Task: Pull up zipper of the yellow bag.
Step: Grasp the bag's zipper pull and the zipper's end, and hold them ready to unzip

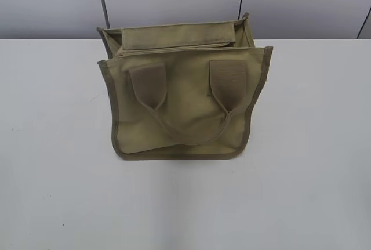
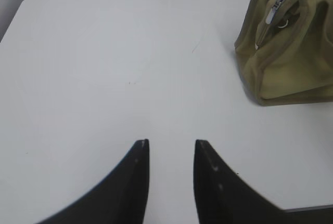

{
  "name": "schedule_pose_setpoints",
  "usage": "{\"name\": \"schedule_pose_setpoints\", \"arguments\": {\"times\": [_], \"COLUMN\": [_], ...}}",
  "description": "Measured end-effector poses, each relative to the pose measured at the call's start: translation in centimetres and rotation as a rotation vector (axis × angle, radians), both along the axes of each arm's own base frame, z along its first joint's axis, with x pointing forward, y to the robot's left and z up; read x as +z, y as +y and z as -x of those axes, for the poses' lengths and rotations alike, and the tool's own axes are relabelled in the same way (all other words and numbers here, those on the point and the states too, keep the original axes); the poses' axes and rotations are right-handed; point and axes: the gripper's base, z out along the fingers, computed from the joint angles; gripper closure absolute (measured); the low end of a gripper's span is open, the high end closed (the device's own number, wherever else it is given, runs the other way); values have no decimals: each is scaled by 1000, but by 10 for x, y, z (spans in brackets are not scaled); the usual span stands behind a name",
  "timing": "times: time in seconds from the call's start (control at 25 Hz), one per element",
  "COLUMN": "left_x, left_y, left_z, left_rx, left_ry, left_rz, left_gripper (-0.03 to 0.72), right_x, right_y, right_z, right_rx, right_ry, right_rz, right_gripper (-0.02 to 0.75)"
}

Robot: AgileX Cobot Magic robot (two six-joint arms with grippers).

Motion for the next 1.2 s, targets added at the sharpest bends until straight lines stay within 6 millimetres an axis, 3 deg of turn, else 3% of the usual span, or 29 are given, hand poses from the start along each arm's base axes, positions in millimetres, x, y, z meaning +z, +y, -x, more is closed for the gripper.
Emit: {"name": "schedule_pose_setpoints", "arguments": {"times": [1.2], "left_x": [0], "left_y": [0], "left_z": [0], "left_rx": [-3], "left_ry": [0], "left_rz": [0], "left_gripper": [451], "right_x": [0], "right_y": [4], "right_z": [0], "right_rx": [26], "right_ry": [-2], "right_rz": [-40], "right_gripper": [179]}}
